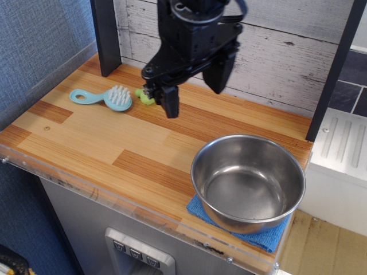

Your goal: Place broccoli into pot.

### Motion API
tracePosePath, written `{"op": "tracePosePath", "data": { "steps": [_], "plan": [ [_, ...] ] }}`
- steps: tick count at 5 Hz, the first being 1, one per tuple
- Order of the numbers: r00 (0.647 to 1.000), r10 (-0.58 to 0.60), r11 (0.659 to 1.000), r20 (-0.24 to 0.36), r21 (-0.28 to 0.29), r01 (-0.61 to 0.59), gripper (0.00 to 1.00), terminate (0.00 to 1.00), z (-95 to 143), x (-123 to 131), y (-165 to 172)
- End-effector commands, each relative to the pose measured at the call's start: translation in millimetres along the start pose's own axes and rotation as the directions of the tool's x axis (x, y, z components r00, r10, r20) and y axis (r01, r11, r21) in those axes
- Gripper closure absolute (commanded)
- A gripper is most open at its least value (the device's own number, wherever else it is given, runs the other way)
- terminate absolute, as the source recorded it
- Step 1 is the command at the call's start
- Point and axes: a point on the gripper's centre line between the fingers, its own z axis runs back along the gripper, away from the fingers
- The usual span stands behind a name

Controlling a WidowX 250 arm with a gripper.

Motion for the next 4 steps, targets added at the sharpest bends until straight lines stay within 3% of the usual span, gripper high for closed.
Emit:
{"op": "tracePosePath", "data": {
  "steps": [1,4],
  "plan": [
    [0.993,0.114,0.991,0.024,-0.069,-0.112,0.00,0.00,-17.6,42.2,-15.9],
    [0.961,0.270,0.963,0.053,-0.006,-0.270,0.00,0.00,-71.8,90.8,-27.0]
  ]
}}
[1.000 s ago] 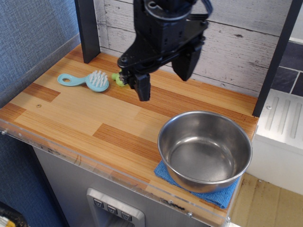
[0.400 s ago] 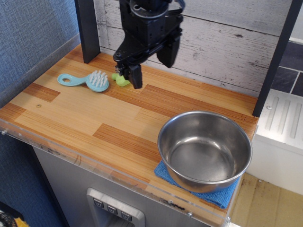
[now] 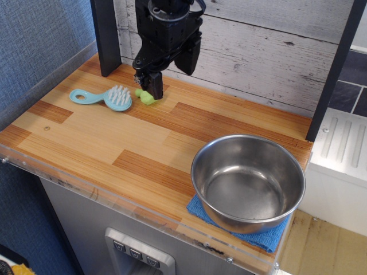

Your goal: Place broccoli into pot.

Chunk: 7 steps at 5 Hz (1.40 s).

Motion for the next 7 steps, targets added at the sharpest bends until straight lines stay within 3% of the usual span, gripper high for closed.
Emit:
{"op": "tracePosePath", "data": {
  "steps": [1,2,5,7],
  "plan": [
    [0.995,0.102,0.995,-0.009,0.010,-0.102,0.00,0.00,-30.0,25.4,-14.4],
    [0.990,0.137,0.990,-0.011,0.022,-0.137,0.00,0.00,-47.1,35.8,-13.0],
    [0.993,0.117,0.993,0.018,0.003,-0.117,0.00,0.00,-63.9,50.9,-27.9],
    [0.995,0.103,0.993,0.012,0.049,-0.103,0.00,0.00,-82.5,56.1,-17.9]
  ]
}}
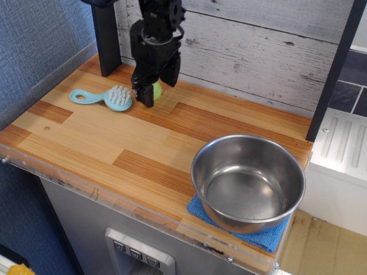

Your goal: Place broccoli into pot.

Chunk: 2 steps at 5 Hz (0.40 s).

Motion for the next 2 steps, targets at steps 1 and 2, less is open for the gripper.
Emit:
{"op": "tracePosePath", "data": {
  "steps": [1,2],
  "plan": [
    [1.000,0.005,1.000,0.025,-0.009,-0.005,1.00,0.00,4.1,13.1,5.4],
    [1.000,-0.006,1.000,0.028,-0.019,0.007,1.00,0.00,9.0,15.7,4.8]
  ]
}}
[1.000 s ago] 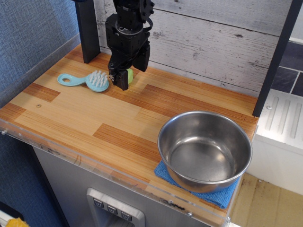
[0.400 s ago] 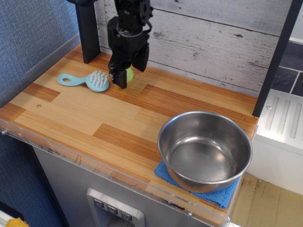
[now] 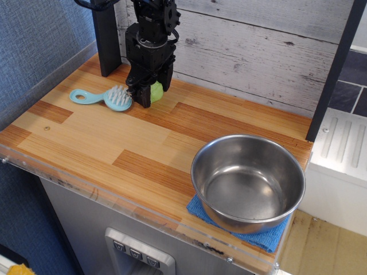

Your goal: Place broccoli into pot.

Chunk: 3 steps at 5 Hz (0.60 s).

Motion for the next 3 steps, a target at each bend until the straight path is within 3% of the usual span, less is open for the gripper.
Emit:
{"op": "tracePosePath", "data": {
  "steps": [1,2,3],
  "plan": [
    [1.000,-0.014,0.999,0.015,-0.048,0.015,1.00,0.00,17.6,9.7,-0.4],
    [1.000,-0.015,0.998,0.019,-0.056,0.016,1.00,0.00,25.1,7.2,0.8],
    [0.992,-0.089,0.994,0.084,-0.050,0.093,1.00,0.00,47.2,9.0,-4.3]
  ]
}}
